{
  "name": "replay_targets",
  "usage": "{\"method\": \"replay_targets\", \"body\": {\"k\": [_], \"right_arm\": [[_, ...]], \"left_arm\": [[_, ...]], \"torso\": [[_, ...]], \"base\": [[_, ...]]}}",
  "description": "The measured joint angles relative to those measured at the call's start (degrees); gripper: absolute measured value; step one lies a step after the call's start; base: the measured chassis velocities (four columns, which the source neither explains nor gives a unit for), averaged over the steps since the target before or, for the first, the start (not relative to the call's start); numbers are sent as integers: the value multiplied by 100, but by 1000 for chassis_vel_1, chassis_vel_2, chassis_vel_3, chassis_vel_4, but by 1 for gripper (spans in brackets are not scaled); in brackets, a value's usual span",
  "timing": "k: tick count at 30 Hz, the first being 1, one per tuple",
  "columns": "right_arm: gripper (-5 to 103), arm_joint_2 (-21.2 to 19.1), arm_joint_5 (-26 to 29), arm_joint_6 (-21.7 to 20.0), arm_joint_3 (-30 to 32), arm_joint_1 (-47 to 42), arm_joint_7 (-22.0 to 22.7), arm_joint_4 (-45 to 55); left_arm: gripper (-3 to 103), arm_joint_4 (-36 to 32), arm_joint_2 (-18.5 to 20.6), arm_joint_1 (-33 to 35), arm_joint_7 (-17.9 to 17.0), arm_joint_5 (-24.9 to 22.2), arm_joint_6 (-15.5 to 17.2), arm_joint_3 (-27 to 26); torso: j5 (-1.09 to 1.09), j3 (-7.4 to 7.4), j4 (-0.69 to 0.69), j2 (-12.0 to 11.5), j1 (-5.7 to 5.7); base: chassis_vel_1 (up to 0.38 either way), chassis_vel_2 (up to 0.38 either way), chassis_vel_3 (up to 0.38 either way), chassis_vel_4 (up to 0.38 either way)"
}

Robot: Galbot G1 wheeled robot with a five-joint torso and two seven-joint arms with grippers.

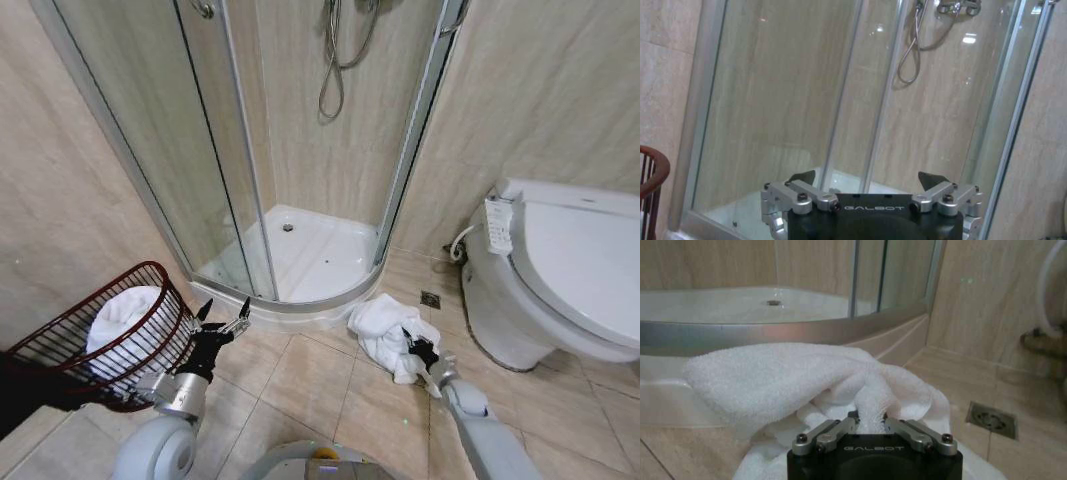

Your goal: Discard the used towel into the hamper.

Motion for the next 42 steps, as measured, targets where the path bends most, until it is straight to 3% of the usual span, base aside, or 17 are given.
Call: {"method": "replay_targets", "body": {"k": [8,10,23,34,42], "right_arm": [[7,191,-114,260,319,-456,63,675],[7,338,-72,325,470,-734,175,1353],[7,566,-54,398,905,-1340,414,3275],[7,510,342,168,1538,-1664,539,4659],[7,219,693,-191,1919,-1556,733,5638]], "left_arm": [[100,0,0,0,0,0,0,0],[100,0,0,0,0,0,0,0],[100,0,0,0,0,0,0,0],[100,0,0,0,0,0,0,0],[100,0,0,0,0,0,0,0]], "torso": [[0,1,0,1,0],[0,1,0,1,0],[0,1,-1,1,0],[0,2,-1,2,0],[0,2,-1,2,0]], "base": [[0,0,0,0],[0,0,0,0],[0,0,0,0],[0,0,0,0],[0,0,0,0]]}}
